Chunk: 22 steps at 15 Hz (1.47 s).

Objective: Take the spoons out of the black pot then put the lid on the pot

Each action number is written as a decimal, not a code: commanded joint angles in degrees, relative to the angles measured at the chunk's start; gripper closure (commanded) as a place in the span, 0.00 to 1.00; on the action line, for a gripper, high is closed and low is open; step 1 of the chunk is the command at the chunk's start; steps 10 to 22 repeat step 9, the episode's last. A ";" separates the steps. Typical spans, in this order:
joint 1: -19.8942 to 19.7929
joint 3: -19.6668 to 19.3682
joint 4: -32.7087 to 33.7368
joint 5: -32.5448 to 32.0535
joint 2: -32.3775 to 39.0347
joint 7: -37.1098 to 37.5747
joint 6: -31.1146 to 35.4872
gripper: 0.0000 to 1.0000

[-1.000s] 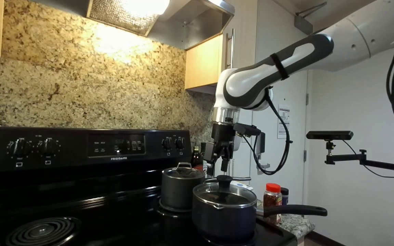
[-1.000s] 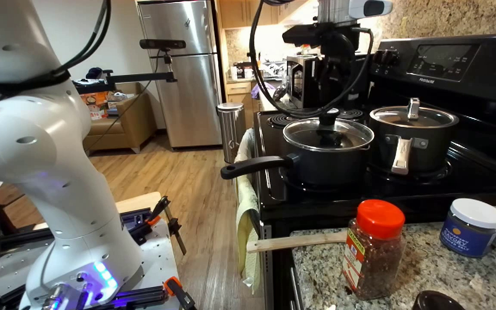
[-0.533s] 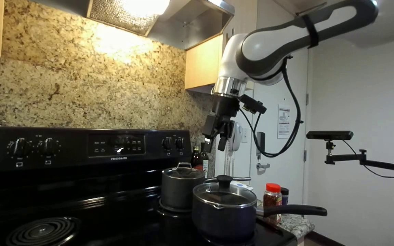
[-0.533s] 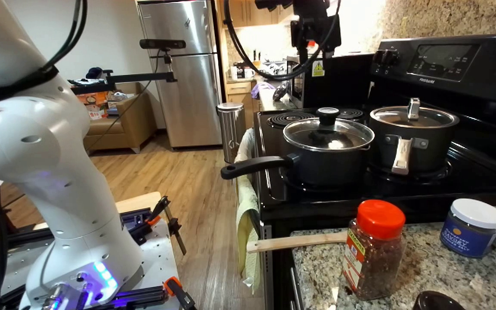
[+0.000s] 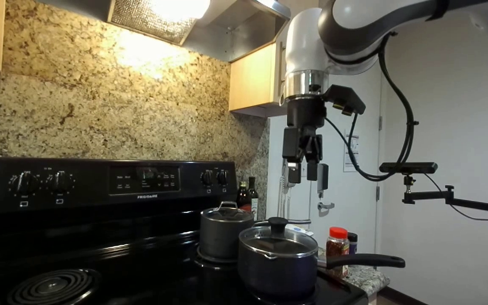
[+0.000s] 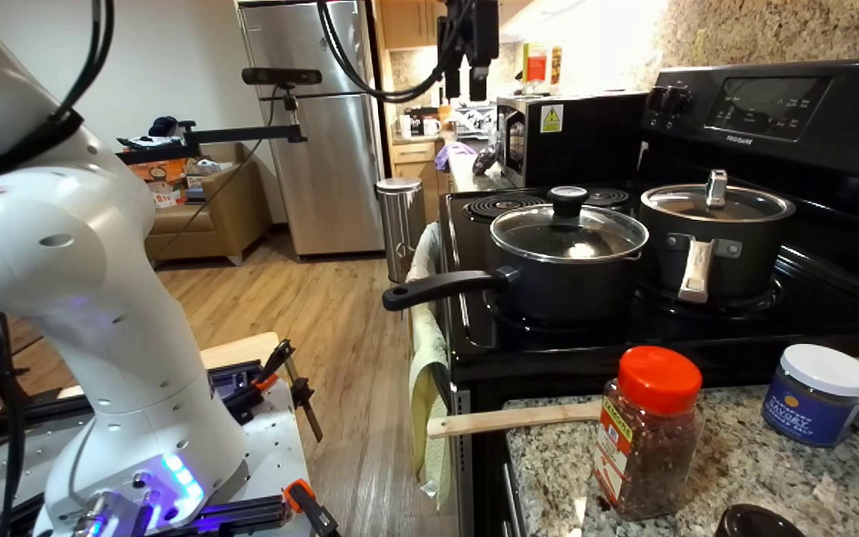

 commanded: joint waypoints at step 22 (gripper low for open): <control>0.18 0.44 0.11 -0.05 -0.45 1.97 -2.53 0.00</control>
